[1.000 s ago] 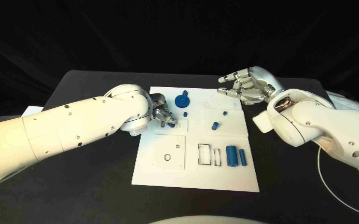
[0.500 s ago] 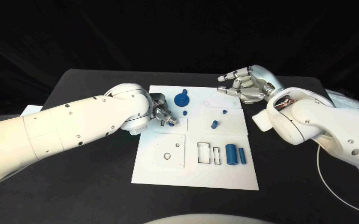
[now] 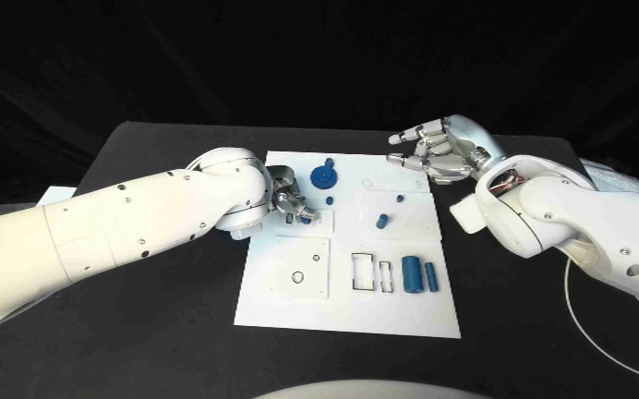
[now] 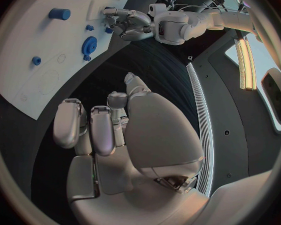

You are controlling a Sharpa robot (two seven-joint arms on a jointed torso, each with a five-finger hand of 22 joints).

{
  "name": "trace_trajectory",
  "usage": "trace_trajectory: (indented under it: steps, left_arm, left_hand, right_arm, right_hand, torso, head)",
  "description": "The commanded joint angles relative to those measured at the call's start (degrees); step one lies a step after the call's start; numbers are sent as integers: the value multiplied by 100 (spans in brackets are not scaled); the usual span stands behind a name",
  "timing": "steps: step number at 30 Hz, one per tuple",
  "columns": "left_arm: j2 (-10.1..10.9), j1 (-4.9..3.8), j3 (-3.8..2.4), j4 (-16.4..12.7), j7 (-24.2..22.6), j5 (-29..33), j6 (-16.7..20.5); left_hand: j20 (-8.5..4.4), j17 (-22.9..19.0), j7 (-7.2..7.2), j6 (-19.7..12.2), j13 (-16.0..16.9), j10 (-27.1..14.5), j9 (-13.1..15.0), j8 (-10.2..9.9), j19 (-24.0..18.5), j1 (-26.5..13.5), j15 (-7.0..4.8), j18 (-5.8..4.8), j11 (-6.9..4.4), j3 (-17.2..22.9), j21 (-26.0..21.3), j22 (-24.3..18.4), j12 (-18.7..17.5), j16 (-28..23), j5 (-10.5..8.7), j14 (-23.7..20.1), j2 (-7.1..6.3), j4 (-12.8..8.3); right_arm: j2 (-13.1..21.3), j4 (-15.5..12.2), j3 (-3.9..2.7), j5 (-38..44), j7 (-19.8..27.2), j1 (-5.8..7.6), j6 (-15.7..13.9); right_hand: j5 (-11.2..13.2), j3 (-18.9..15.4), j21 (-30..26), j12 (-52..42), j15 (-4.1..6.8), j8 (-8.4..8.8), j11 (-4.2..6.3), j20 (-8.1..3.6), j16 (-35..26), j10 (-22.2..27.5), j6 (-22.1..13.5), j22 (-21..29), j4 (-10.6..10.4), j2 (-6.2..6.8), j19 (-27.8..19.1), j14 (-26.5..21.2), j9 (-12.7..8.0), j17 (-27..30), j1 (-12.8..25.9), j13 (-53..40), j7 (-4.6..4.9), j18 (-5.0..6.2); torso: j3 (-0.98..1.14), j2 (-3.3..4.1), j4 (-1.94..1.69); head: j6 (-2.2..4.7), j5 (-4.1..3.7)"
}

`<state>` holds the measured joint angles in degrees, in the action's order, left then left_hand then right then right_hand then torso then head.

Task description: Assemble the parts on the task board

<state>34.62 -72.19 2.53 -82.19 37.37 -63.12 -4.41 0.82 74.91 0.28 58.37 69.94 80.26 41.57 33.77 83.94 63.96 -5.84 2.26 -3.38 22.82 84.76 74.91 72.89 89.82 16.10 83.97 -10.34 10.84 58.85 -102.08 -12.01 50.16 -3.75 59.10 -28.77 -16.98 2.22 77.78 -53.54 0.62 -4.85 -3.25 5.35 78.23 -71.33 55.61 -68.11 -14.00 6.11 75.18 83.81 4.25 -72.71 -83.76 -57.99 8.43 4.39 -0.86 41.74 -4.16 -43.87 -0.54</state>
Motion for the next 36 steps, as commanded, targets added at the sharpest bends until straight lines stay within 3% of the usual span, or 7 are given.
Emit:
trace_trajectory:
  steps: [1, 18, 20, 22, 24, 31, 36]
  left_arm:
    - [-22, 5, 0, 15, -20, 1, -58]
    - [-48, 4, -5, 89, -28, 6, 3]
    - [-43, 4, -5, 91, -28, 6, 7]
    - [-32, 4, -6, 86, -28, 6, 21]
    - [-13, 4, -8, 76, -28, 6, 45]
    - [106, -6, -76, -44, -50, 203, 291]
    - [191, -50, -228, -160, -77, 582, 538]
  left_hand:
    - [-49, 1509, 4, 41, 11, 49, 11, -36, 197, -75, -35, -35, 4, -74, 29, 738, 15, 18, -18, 603, 7, 32]
    - [-52, 1509, 4, 122, 106, 109, 69, -48, 240, -319, -35, -53, 4, -717, 72, 819, 77, 18, -44, 603, 104, 364]
    - [-52, 1509, -1, 145, 126, 123, 85, -43, 251, -382, -36, -58, -1, -910, 83, 839, 91, 18, -223, 603, 116, 440]
    - [-55, 1509, -16, 158, 132, 132, 106, -43, 261, -370, -46, -62, -6, -1146, 93, 858, 91, 18, -689, 603, 175, 506]
    - [-59, 1509, -15, 165, 128, 133, 122, -43, 265, -410, -46, -63, -8, -1338, 97, 868, 83, 18, -935, 603, 206, 555]
    - [-61, 1509, 10, 81, -57, 21, 155, -79, 209, -422, -41, -37, 9, -1826, 22, 769, -101, 18, -1160, 603, 318, 575]
    - [-26, 1509, 85, -124, -419, -240, 191, -124, 95, -376, 0, 13, 72, -2238, -131, 569, -443, 18, -1207, 603, 400, 585]
  right_arm:
    - [-3, -3, 0, 13, 62, -6, 56]
    - [3, 3, 0, 8, 65, -11, 54]
    - [5, 4, 0, 4, 67, -12, 54]
    - [8, 5, 0, 2, 65, -13, 55]
    - [9, 7, 0, 1, 64, -15, 55]
    - [13, 21, 0, -1, 66, -27, 49]
    - [2, 46, 1, -1, 66, -41, 50]
  right_hand:
    - [-33, 16, -29, 31, 38, -12, 3, -2, -38, 50, 18, 13, -26, 6, -28, 241, -7, 9, 48, 13, -8, 68]
    - [-35, 10, -42, 42, 38, -10, 1, -3, -54, 60, 16, 30, -34, 10, -39, 237, -8, 27, 63, 27, -6, 72]
    - [-35, 9, -43, 43, 38, -10, 1, -3, -55, 61, 15, 32, -34, 11, -40, 236, -8, 29, 64, 28, -6, 72]
    - [-32, 5, -50, 52, 37, -8, 0, -3, -63, 67, 14, 42, -37, 15, -46, 234, -9, 38, 71, 37, -6, 74]
    - [-27, 5, -58, 59, 38, -7, 2, -3, -76, 75, 13, 52, -26, 22, -52, 230, -10, 51, 58, 48, -7, 76]
    - [-15, 7, -75, 77, 39, -4, 4, -4, -101, 90, 10, 75, -7, 31, -66, 224, -11, 80, 35, 69, -8, 81]
    - [-13, 7, -80, 86, 40, -3, 3, -4, -109, 96, 9, 84, -6, 32, -71, 221, -12, 90, 34, 78, -8, 83]
  torso:
    - [-2, 0, 0]
    - [0, -2, 3]
    - [-1, -4, 0]
    - [-2, -6, -3]
    - [-3, -6, -3]
    - [-5, -4, 2]
    - [-2, -1, 3]
  head:
    - [6, -8]
    - [20, -9]
    - [23, -11]
    - [32, -15]
    - [36, -14]
    - [52, -17]
    - [76, -7]
